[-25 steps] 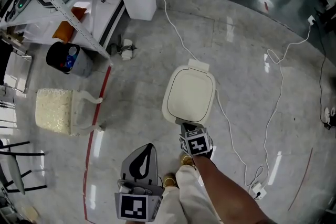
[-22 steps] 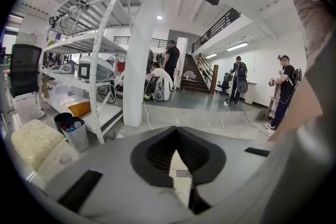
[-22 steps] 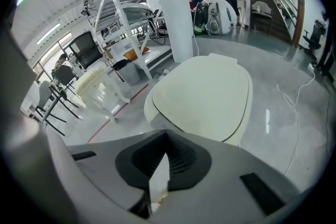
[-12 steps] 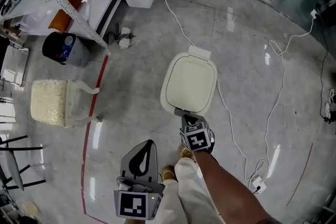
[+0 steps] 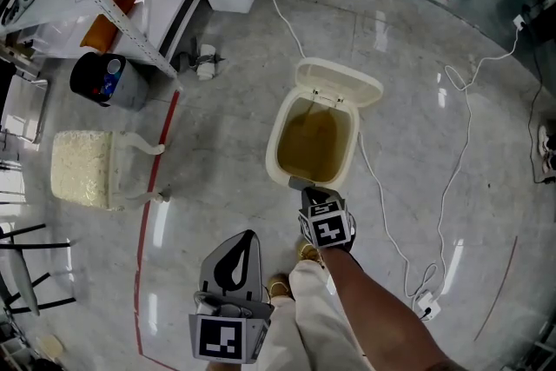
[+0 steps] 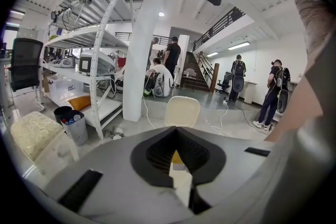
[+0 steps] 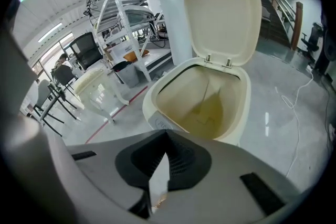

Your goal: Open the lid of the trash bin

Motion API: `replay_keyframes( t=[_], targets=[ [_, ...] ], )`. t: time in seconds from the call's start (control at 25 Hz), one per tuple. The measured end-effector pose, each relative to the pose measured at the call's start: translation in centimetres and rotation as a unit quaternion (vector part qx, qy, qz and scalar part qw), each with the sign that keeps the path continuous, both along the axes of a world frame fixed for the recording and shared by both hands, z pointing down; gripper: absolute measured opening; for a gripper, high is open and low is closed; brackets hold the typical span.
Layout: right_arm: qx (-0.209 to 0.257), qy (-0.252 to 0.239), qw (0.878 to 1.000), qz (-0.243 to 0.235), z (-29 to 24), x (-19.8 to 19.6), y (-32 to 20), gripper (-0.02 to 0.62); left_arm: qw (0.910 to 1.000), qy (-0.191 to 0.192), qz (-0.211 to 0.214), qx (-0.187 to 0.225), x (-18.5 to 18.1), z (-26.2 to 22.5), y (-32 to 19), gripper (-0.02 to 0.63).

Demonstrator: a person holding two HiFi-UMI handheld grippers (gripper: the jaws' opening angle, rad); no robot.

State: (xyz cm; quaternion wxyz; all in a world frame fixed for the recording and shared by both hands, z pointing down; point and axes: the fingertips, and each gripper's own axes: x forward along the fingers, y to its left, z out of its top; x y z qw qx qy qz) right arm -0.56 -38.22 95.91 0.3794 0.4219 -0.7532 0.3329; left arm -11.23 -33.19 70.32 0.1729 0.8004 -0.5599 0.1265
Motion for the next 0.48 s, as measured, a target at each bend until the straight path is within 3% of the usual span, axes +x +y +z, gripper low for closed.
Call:
replay_keyframes(
  t=[0.2,0.48],
  targets=[
    [-0.017,0.002,1.0,0.012,0.1,0.7,1.0,0.034,0.9993,-0.005,0.011,-0.036,0.0,0.9,0.9,0.0],
    [0.009,-0.024,0.999,0.027,-5.1,0.4,-0.2,0.034,0.9994,0.004,0.01,-0.032,-0.2,-2.0,1.1,0.0]
  ],
)
